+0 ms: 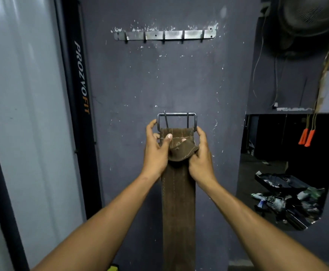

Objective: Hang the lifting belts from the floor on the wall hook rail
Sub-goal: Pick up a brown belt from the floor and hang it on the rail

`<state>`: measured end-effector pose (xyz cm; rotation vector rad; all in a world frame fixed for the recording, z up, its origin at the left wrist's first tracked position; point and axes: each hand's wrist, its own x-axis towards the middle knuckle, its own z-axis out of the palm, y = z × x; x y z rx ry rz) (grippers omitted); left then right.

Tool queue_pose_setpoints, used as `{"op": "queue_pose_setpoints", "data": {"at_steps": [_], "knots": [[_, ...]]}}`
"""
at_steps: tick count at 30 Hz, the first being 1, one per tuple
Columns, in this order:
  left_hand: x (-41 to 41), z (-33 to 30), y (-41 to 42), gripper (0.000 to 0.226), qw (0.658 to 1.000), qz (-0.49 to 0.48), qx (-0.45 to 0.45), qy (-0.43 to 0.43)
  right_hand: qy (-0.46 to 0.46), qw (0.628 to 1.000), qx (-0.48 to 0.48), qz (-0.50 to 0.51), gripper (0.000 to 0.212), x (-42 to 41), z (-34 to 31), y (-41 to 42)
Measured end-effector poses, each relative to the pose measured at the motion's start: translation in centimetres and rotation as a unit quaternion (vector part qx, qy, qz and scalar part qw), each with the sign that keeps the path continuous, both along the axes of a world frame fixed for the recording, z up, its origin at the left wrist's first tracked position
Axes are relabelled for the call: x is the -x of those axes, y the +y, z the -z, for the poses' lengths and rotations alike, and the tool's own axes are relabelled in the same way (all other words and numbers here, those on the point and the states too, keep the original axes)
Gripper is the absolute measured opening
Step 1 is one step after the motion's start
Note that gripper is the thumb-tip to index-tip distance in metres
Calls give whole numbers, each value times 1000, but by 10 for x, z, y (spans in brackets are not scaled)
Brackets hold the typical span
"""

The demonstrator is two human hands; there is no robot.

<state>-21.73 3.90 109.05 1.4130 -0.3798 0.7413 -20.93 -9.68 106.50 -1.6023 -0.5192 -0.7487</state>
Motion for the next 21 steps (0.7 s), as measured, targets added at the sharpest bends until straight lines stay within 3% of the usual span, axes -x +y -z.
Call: {"op": "queue_pose_setpoints", "data": {"at_steps": [4, 11, 15, 18, 21], "knots": [[-16, -15, -4, 61, 997, -39, 8, -68, -38, 999, 2, -5, 88, -13, -19, 0], [-69, -70, -12, 80, 994, 70, -61, -53, -97, 993, 53, 52, 92, -66, -77, -31], [-106, -122, -28, 74, 987, 12, -134, -87, -132, 987, 63, 70, 85, -105, -119, -56], [-136, -164, -47, 84, 985, -12, -123, -121, -171, 981, 49, 80, 83, -138, -163, -75], [-171, -208, -65, 78, 975, -72, -127, -169, -215, 969, 55, 110, 76, -171, -209, -89]]}}
